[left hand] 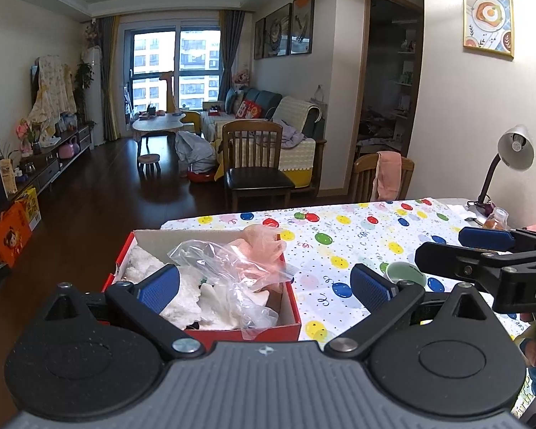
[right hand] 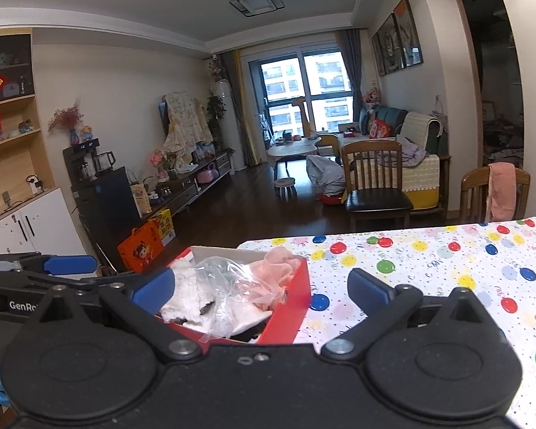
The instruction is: Organize soft objects
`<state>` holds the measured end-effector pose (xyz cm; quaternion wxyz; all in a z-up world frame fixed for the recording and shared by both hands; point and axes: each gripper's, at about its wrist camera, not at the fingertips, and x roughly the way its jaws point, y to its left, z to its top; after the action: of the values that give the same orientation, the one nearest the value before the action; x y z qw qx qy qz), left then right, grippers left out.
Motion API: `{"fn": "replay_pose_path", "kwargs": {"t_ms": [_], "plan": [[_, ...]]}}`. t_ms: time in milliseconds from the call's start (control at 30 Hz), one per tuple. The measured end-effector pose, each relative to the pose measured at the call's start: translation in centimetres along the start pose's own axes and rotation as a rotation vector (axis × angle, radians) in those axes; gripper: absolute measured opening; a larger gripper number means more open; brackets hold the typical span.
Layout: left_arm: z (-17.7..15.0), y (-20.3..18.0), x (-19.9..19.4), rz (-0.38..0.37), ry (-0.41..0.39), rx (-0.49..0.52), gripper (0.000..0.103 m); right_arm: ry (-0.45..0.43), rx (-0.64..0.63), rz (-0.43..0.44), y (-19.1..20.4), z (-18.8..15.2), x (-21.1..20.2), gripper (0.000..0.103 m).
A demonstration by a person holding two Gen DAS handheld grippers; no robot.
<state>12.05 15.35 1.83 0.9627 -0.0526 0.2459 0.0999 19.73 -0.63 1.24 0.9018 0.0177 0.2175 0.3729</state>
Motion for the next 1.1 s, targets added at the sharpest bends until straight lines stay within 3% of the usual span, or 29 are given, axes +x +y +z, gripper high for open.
{"fn": "replay_pose_path", "kwargs": {"t_ms": [1100], "plan": [[-0.4, -4.8, -2.9, -0.078, -0.033, 0.017, 0.102, -0.013, 0.015, -0.124, -1.9, -0.9, -4.9, 0.103]]}}
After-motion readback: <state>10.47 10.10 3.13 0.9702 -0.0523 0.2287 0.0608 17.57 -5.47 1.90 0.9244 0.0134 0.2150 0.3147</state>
